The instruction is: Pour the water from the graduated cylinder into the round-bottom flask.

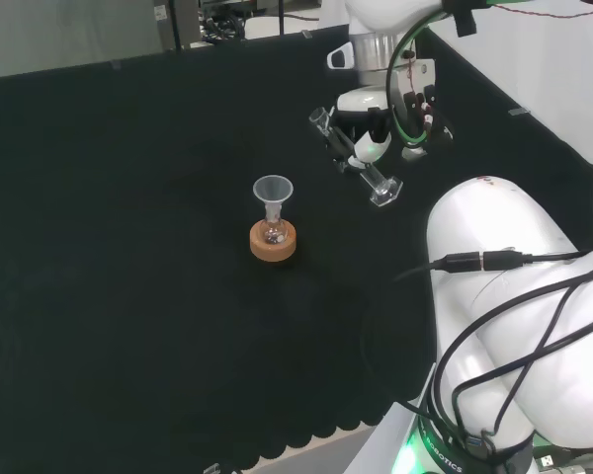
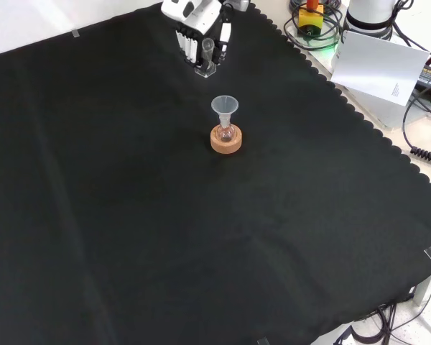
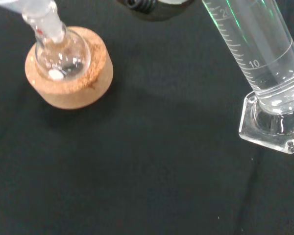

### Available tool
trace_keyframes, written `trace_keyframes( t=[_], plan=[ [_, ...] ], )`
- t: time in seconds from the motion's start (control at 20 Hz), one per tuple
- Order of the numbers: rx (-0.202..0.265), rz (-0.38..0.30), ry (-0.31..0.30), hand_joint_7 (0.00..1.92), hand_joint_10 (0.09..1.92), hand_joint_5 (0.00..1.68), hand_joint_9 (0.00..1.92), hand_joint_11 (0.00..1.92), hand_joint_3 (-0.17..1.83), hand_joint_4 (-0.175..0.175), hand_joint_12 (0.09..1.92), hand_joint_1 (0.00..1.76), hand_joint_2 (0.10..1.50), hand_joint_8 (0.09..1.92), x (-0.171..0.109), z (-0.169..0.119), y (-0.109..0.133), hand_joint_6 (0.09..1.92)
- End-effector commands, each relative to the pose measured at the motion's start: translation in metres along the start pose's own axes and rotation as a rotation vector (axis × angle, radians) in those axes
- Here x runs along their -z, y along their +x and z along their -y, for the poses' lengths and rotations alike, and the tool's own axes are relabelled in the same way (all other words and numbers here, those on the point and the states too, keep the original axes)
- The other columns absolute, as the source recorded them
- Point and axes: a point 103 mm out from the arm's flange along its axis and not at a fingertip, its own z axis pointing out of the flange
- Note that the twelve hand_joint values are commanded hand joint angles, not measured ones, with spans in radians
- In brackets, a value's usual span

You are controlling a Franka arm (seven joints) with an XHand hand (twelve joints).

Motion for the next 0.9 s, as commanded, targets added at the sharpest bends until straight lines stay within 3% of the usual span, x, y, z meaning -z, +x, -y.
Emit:
trace_keyframes(
  t=[0.05, 0.55, 0.9],
  plan=[
    [-0.029, 0.060, 0.152, 1.02, 0.09, 1.01, 1.42, 1.23, 0.00, 0.044, 0.83, 1.22, 1.11, 0.94, -0.0131, 0.0004, -0.0048, 0.98],
    [-0.052, 0.121, 0.300, 1.02, 0.09, 1.01, 1.42, 1.23, 0.00, 0.044, 0.82, 1.22, 1.10, 0.94, -0.0210, -0.0083, -0.0054, 0.98],
    [-0.061, 0.168, 0.344, 1.02, 0.09, 1.02, 1.42, 1.23, 0.00, 0.043, 0.82, 1.22, 1.10, 0.94, -0.0190, -0.0092, 0.0003, 0.98]
  ],
)
